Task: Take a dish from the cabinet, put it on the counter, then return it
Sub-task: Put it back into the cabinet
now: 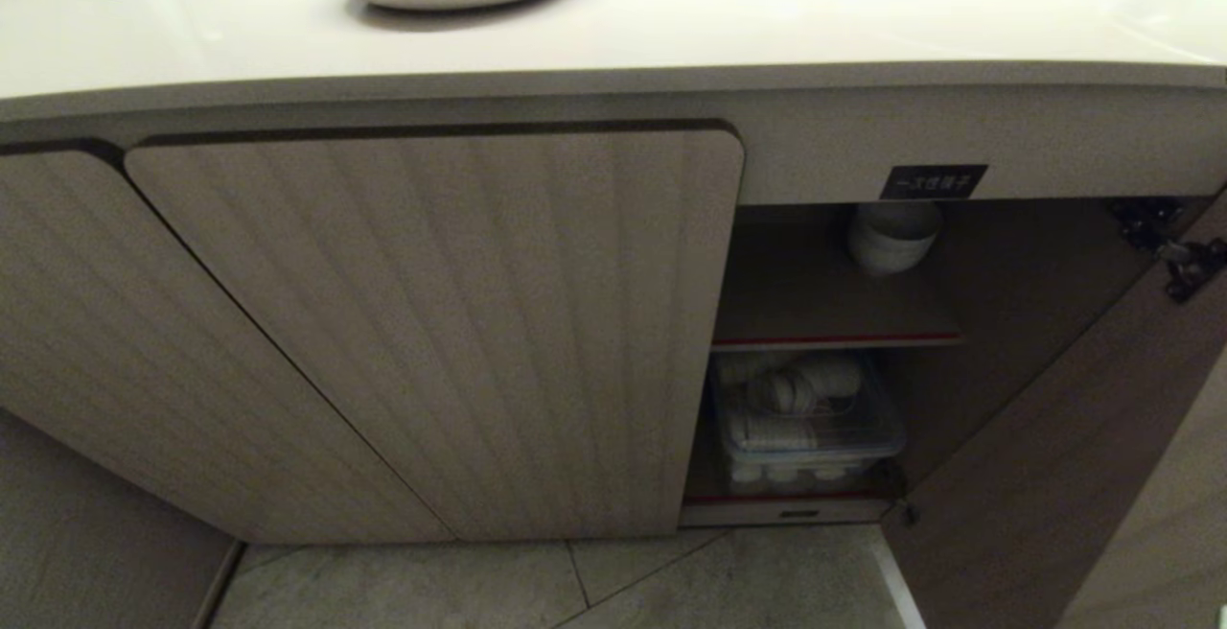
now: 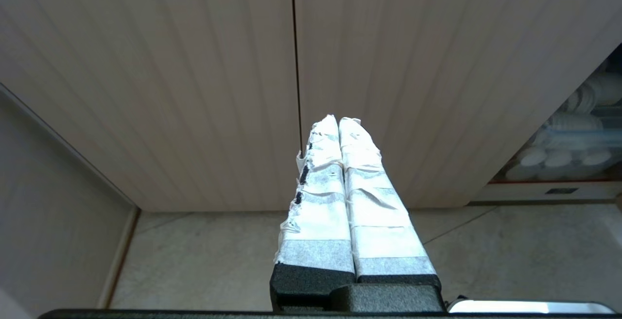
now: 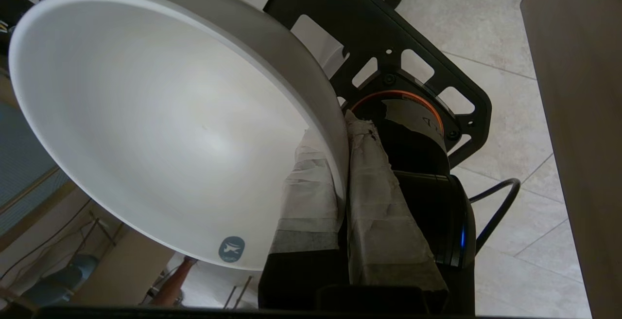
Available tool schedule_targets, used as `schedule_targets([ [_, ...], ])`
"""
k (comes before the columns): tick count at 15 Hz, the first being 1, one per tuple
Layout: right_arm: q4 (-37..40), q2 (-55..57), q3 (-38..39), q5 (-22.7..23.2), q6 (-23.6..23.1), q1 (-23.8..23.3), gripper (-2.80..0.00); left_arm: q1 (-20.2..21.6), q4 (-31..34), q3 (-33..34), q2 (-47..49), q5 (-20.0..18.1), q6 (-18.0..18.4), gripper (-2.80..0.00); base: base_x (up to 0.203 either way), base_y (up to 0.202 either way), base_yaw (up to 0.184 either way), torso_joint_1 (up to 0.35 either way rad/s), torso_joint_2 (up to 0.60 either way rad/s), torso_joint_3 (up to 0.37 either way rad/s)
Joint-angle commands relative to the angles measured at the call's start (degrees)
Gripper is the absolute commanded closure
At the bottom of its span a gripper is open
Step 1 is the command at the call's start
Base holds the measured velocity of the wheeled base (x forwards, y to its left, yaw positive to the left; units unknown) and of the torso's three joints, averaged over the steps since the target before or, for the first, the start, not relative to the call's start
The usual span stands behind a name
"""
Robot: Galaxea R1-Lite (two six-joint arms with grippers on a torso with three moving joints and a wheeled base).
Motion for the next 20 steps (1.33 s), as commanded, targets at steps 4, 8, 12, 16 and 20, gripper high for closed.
schedule_targets([
  [4, 0.9, -0.7, 0.0, 0.1, 0.0, 0.1, 0.0, 0.0, 0.0, 0.0, 0.0, 0.0, 0.0, 0.0, 0.0, 0.0, 0.0, -0.163, 0.45, 0.303],
  [8, 0.9, -0.8, -0.1, 0.1, 0.0, 0.1, 0.0, 0.0, 0.0, 0.0, 0.0, -0.1, 0.0, 0.0, 0.0, 0.0, 0.0, -0.11, 0.4, 0.278],
  [12, 1.0, -1.0, 0.1, 0.1, -0.1, 0.1, 0.0, 0.0, 0.0, 0.0, 0.0, -0.1, 0.0, 0.0, 0.0, 0.0, 0.0, -0.014, 0.07, 0.057],
  [16, 1.1, -1.0, 0.2, 0.1, -0.1, 0.1, 0.0, 0.0, 0.0, 0.0, 0.0, 0.0, 0.0, 0.0, 0.0, 0.0, 0.0, 0.0, 0.0, 0.0],
  [20, 1.0, -1.1, 0.5, 0.1, -0.1, 0.1, 0.0, 0.0, 0.0, 0.0, 0.0, 0.0, 0.0, 0.0, 0.0, 0.0, 0.0, 0.0, 0.0, 0.0],
])
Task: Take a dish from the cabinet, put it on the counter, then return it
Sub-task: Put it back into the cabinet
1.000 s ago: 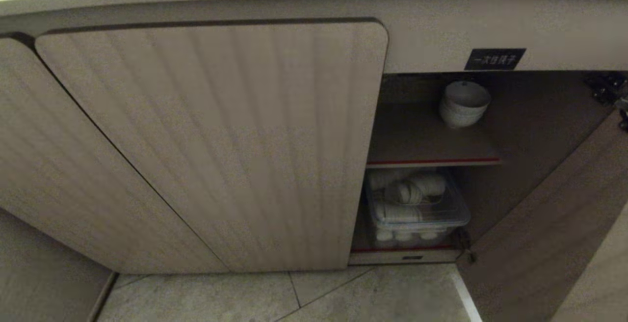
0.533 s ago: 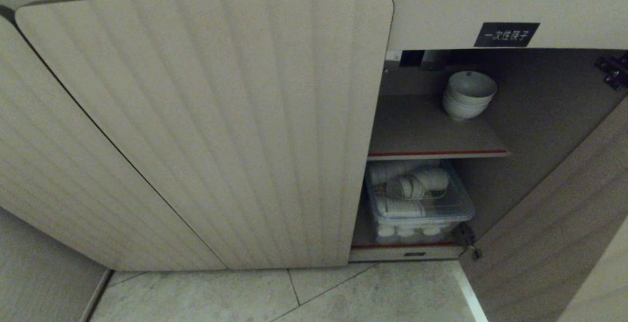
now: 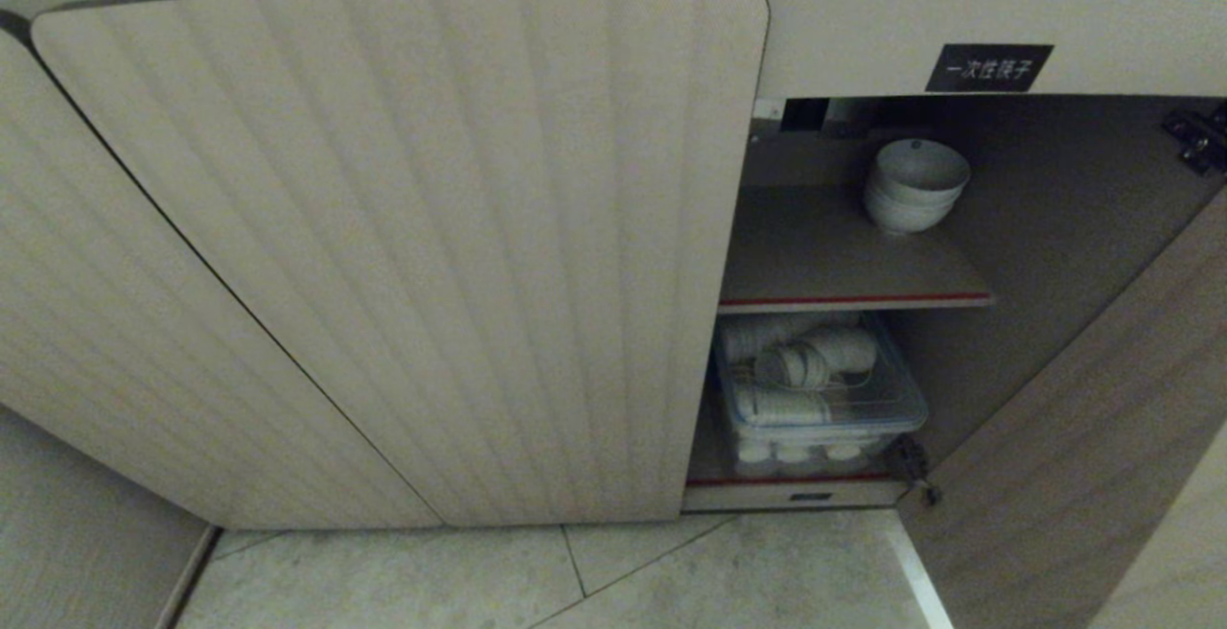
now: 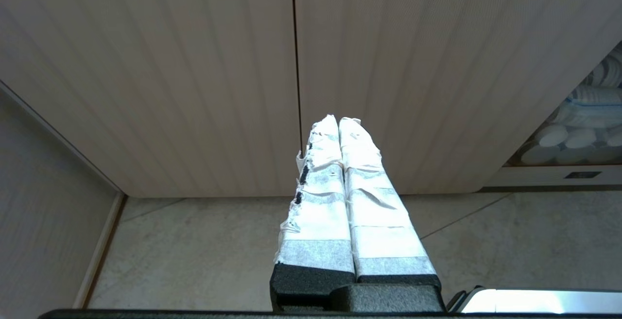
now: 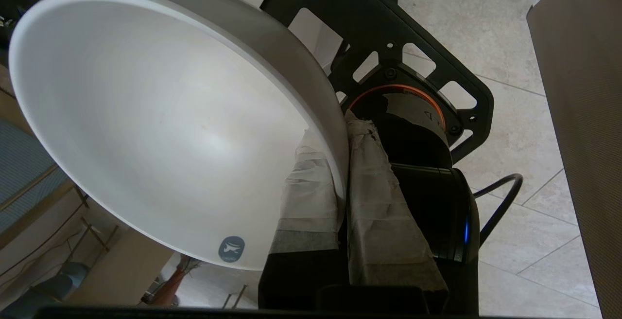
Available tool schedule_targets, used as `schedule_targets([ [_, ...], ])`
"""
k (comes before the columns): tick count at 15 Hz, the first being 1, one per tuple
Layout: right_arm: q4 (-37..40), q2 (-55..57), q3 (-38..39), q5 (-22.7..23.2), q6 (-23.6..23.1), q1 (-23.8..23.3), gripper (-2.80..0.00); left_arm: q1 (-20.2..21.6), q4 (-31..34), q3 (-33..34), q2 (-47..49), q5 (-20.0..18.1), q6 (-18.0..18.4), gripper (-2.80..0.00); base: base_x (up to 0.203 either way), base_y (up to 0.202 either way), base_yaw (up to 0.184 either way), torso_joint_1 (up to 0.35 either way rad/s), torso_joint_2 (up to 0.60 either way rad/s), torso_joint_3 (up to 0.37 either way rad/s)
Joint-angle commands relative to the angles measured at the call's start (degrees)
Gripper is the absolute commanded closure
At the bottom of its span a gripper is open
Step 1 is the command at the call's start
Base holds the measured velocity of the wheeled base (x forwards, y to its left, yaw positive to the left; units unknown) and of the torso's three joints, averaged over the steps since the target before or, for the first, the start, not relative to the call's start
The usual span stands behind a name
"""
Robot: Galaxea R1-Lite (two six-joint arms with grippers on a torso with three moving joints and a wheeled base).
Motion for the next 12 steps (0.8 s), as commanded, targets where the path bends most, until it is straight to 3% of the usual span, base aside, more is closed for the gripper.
schedule_targets([
  [1, 0.2, 0.1, 0.1, 0.1, 0.0, 0.0, 0.0, 0.0, 0.0, 0.0, 0.0, 0.0, 0.0, 0.0, 0.0, 0.0, 0.0, 0.0, 0.0, 0.0],
  [8, -1.8, 1.3, 0.1, 0.1, 0.1, 0.0, 0.0, 0.0, 0.0, 0.0, 0.0, 0.0, 0.0, 0.0, 0.0, 0.0, 0.0, 0.0, 0.0, 0.0],
  [12, -9.1, 3.4, 1.4, 0.1, 2.8, -0.1, 0.0, 0.0, 0.0, 0.0, 0.0, 0.0, 0.0, 0.0, 0.0, 0.0, 0.0, 0.0, 0.0, 0.0],
])
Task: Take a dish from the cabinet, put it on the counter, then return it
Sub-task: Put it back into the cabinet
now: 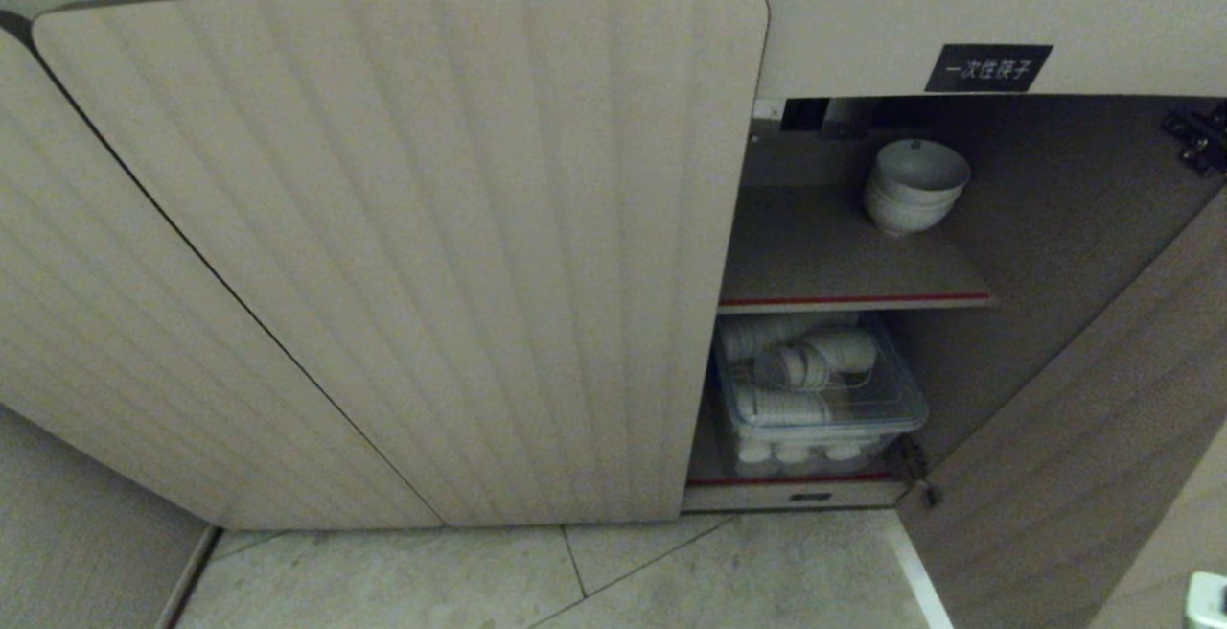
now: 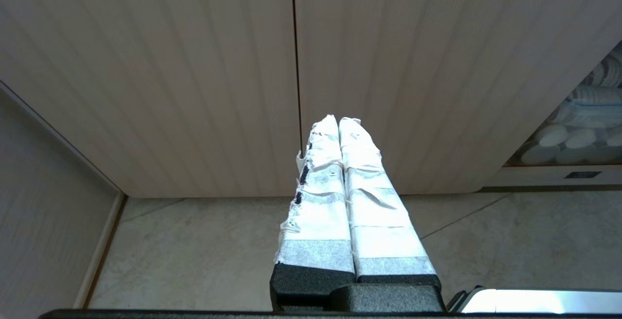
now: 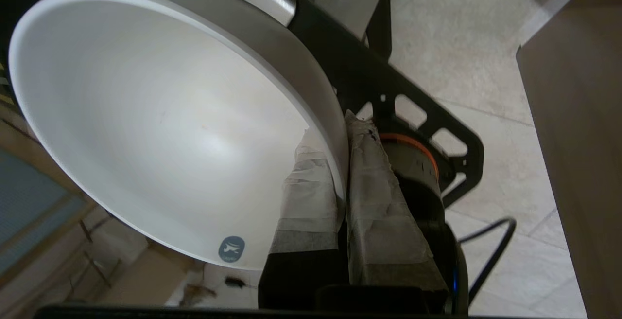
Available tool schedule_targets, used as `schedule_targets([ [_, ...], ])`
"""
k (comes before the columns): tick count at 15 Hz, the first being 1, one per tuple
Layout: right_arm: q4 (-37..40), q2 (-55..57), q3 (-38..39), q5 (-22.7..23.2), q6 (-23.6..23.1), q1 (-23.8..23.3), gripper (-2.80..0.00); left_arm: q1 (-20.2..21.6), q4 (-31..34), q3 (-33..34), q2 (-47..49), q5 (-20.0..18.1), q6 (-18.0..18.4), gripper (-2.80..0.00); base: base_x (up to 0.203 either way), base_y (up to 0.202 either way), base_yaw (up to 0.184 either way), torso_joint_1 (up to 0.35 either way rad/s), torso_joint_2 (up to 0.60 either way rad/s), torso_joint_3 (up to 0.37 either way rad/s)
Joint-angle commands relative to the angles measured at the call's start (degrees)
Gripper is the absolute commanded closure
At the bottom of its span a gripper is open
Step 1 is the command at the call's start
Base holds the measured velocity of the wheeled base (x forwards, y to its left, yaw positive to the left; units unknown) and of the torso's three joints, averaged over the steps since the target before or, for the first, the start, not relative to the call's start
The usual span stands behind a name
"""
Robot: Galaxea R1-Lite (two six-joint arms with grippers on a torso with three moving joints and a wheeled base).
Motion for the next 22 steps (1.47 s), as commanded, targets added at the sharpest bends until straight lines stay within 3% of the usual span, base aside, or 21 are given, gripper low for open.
schedule_targets([
  [1, -2.4, 1.7, 0.8, 0.1, 1.0, 0.0, 0.0, 0.0, 0.0, 0.0, 0.0, 0.0, 0.0, 0.0, 0.0, 0.0, 0.0, 0.0, 0.0, 0.0],
  [3, -3.8, 2.4, 1.5, 0.1, 1.9, 0.0, 0.0, 0.0, 0.0, 0.0, 0.0, 0.0, 0.0, 0.0, 0.0, 0.0, 0.0, 0.0, 0.0, 0.0],
  [16, -17.7, 15.4, -1.6, -0.4, 22.7, 0.0, 0.0, 0.0, 0.0, 0.0, 0.0, 0.0, 0.0, 0.0, 0.0, 0.0, 0.0, 0.0, 0.0, 0.0],
  [22, -21.5, 20.0, -2.9, -5.0, 33.2, -1.2, 0.0, 0.0, 0.0, 0.0, 0.0, 0.0, 0.0, 0.0, 0.0, 0.0, 0.0, 0.0, 0.0, 0.0],
])
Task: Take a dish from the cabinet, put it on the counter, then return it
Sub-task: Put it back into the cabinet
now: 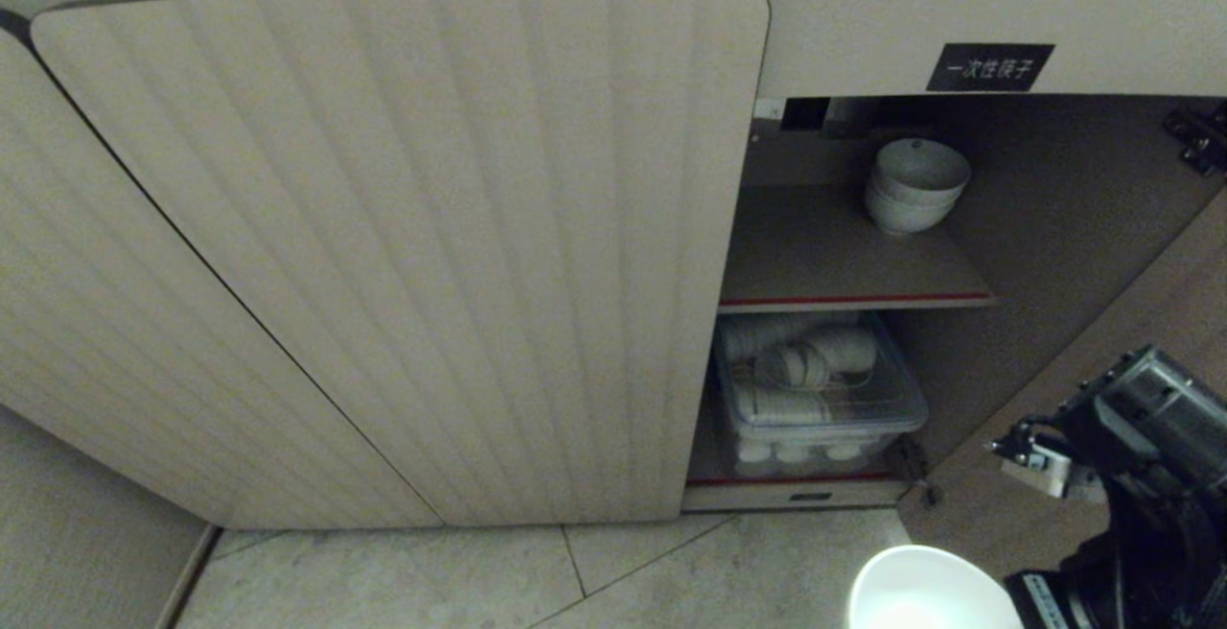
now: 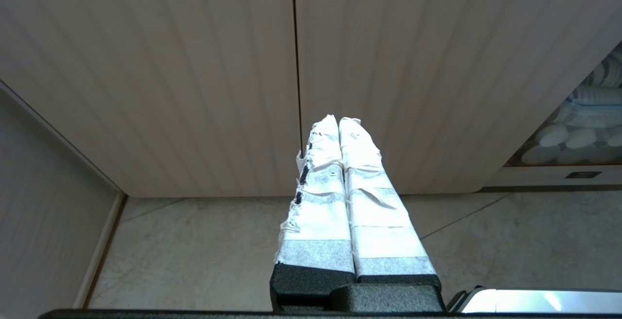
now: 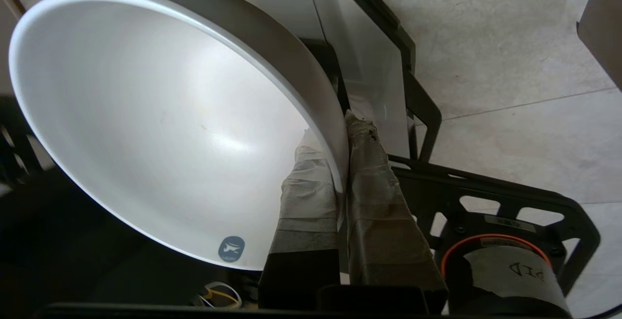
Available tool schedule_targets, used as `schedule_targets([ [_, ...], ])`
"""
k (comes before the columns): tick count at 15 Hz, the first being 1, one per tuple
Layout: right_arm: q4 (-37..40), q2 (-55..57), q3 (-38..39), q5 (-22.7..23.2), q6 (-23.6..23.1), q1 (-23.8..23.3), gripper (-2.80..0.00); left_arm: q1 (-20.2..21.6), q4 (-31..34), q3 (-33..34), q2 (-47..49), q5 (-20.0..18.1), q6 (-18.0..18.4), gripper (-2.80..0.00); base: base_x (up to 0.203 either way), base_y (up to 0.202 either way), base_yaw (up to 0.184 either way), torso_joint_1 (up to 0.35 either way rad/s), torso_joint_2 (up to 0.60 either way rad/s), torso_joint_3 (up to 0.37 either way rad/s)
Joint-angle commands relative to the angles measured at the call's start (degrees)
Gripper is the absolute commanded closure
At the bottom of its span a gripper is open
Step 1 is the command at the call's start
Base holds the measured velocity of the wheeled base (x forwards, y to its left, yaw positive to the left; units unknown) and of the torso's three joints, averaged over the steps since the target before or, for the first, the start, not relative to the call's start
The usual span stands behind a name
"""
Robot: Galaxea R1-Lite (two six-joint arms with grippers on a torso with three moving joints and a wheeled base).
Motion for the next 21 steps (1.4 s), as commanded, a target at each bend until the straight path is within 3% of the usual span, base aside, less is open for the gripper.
schedule_targets([
  [1, -0.1, 2.7, -1.2, -0.1, 2.7, -0.9, 0.0, 0.0, 0.0, 0.0, 0.0, 0.0, 0.0, 0.0, 0.0, 0.0, 0.0, 0.0, 0.0, 0.0],
  [8, -4.4, 6.7, -6.4, 0.1, 16.4, -1.1, 0.0, 0.0, 0.0, 0.0, 0.0, 0.0, 0.0, 0.0, 0.0, 0.0, 0.0, 0.0, 0.0, 0.0],
  [13, -6.0, 7.1, -8.0, -0.2, 23.2, -3.9, 0.0, -0.1, 0.0, 0.0, 0.0, 0.0, 0.0, 0.0, 0.0, 0.0, 0.0, 0.0, 0.0, 0.0],
  [21, -7.2, 7.4, -9.0, -1.5, 25.1, -5.4, 0.0, 0.0, 0.0, 0.0, 0.0, 0.0, 0.0, 0.0, 0.0, 0.0, 0.0, 0.0, 0.0, 0.0],
])
